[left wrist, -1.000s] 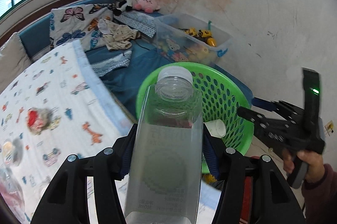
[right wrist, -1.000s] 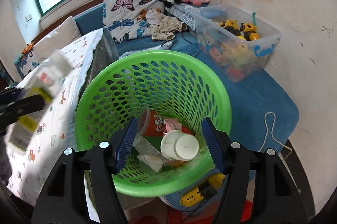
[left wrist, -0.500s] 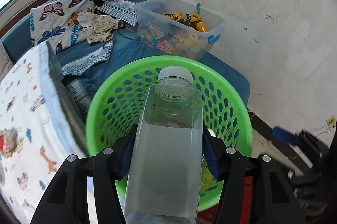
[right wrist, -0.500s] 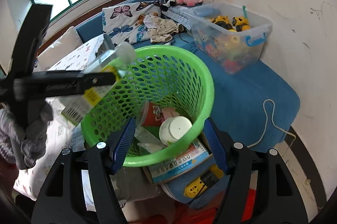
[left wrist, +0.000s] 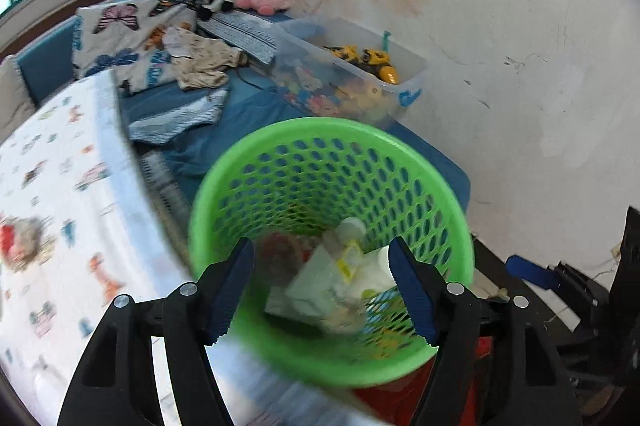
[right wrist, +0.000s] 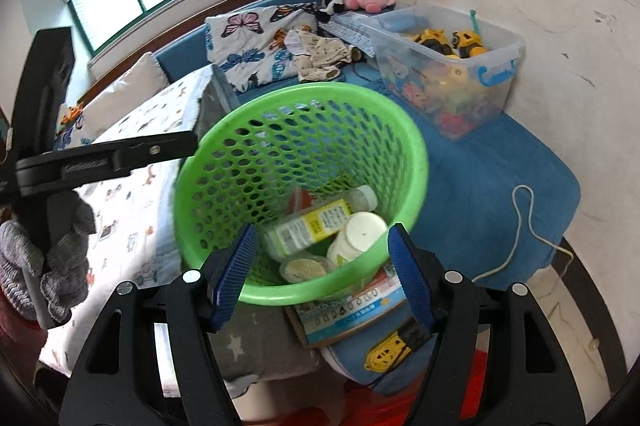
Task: Collect trash
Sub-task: 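Move both tools back over the bed toward the plastic bag and lid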
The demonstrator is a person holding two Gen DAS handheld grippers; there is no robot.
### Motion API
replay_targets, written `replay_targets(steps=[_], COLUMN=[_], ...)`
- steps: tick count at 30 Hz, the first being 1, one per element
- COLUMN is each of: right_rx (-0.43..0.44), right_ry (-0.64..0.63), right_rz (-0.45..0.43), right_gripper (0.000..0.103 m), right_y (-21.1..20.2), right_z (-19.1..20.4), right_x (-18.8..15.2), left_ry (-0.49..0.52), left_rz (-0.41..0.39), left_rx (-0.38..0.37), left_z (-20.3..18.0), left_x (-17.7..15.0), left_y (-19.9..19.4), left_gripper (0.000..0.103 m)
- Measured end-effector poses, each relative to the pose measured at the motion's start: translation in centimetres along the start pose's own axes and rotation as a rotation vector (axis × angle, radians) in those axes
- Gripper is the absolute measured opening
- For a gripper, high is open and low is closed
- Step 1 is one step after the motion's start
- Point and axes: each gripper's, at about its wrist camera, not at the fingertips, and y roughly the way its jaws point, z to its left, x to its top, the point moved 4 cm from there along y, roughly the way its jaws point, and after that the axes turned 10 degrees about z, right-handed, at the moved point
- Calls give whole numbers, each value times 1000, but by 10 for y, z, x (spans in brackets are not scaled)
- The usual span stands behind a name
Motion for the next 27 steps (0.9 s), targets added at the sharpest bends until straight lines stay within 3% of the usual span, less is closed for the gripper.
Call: replay_targets(steps=[15, 23, 27], right_rx=[109, 160, 184], right_ry=[-175, -265, -300], right_rz=[19, 49, 59], right_gripper=[73, 74, 74], right_y=[10, 24, 30], right_z=[105, 160, 185], right_x=[-1, -3, -3], left_ry=[-276, -396, -460], left_rz=[-79, -126, -157], left_rx=[156, 277, 352], left_z=[123, 190, 224], left_x=[-113, -161, -180], left_y=[-88, -131, -153], left_gripper=[67, 68, 80])
